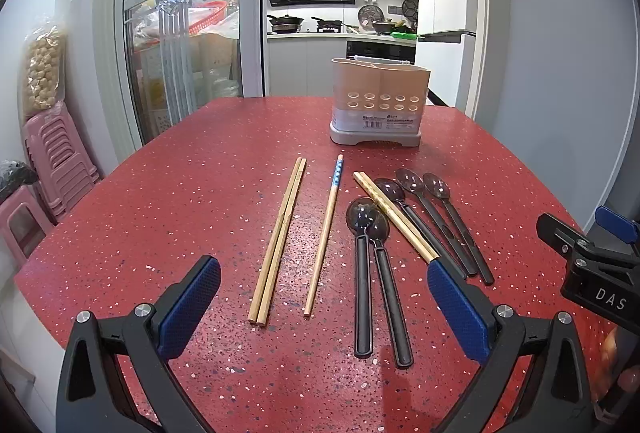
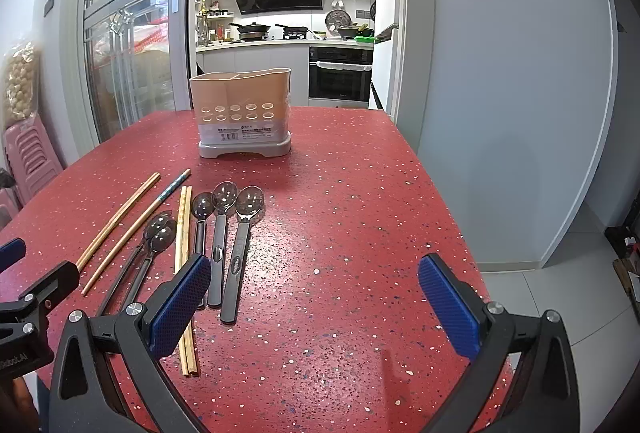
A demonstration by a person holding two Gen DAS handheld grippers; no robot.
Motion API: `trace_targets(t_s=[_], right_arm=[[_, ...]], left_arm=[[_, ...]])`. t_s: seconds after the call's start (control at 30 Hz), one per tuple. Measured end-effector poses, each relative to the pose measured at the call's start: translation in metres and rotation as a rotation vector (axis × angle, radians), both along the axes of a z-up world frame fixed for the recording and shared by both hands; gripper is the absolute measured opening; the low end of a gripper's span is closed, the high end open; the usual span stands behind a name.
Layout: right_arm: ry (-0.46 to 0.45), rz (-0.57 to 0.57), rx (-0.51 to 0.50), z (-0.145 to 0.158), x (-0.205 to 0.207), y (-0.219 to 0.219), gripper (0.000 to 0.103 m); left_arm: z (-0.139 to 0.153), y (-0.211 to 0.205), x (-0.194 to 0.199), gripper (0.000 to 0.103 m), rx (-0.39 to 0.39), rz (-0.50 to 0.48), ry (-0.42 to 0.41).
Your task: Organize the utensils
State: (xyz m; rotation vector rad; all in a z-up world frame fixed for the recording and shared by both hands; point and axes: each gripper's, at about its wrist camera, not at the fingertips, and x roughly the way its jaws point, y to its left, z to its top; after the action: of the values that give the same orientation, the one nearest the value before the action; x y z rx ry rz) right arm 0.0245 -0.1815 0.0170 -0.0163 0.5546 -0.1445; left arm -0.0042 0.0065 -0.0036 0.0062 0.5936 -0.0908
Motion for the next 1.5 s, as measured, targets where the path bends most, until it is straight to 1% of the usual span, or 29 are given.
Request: trace_targets(t_s=[1.5], right_arm=[[0.015,0.005,-0.002,-0.0006,0.0023,0.0027,0.103]], left_arm=[[-0.0015,0.0015,0.0004,0.103,0.000,0.003,0.007]])
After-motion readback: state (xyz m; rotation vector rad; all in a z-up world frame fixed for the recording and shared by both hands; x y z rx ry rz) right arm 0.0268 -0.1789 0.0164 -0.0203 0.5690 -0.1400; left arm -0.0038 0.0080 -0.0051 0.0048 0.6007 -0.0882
